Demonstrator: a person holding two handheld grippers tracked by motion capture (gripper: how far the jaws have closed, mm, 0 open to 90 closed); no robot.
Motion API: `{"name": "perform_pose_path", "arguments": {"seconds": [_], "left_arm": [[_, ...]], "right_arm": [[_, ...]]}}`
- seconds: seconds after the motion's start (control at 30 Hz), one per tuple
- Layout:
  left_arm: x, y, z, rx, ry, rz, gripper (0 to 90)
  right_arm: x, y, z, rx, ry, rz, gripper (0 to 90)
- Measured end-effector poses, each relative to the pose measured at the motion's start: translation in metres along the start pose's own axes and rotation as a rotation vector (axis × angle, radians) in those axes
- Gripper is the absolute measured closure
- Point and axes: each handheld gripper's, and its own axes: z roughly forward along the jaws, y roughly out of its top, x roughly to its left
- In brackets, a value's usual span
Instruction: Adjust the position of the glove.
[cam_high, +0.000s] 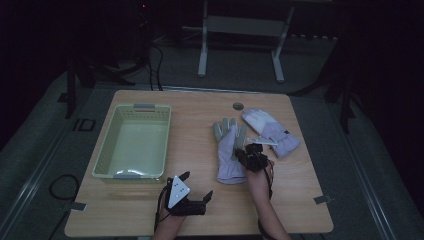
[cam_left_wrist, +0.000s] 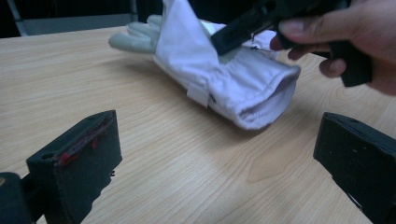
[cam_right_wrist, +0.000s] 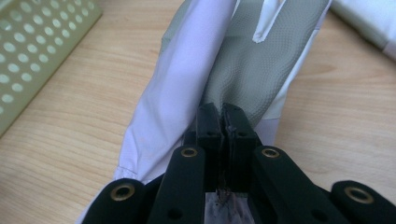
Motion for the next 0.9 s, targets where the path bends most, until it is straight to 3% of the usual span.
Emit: {"name": "perform_pose_path", "arguments": {"seconds": [0.23, 0.43, 0.53, 0.63, 0.7, 0.83, 0.9], "left_arm": [[0.000, 0.000, 0.000, -0.001, 0.002, 0.000, 0.9], [0.000, 0.000, 0.000, -0.002, 0.004, -0.002, 0.9], [0.000, 0.000, 0.000, -0.004, 0.005, -0.003, 0.9], [0.000, 0.000, 0.000, -0.002, 0.005, -0.002, 1.0], [0.000, 0.000, 0.000, -0.003, 0.005, -0.002, 1.0], [0.000, 0.000, 0.000, -0.002, 0.006, -0.002, 0.9], [0.000, 0.000, 0.000, -0.001, 0.006, -0.003, 1.0]], "right_arm": [[-0.003, -0.012, 0.017, 0.033, -0.047, -0.019, 85.5], [-0.004, -0.013, 0.016, 0.032, -0.041, -0.010, 79.9], [-0.003, -0.008, 0.009, 0.032, -0.039, -0.039, 72.2], [-0.005, -0.003, -0.001, 0.018, -0.040, -0.089, 60.9], [-0.008, -0.001, -0.007, 0.009, -0.048, -0.129, 58.3], [-0.015, 0.004, -0.021, -0.005, -0.019, -0.180, 46.0], [-0.020, 0.005, -0.028, -0.009, -0.009, -0.199, 44.7]]}}
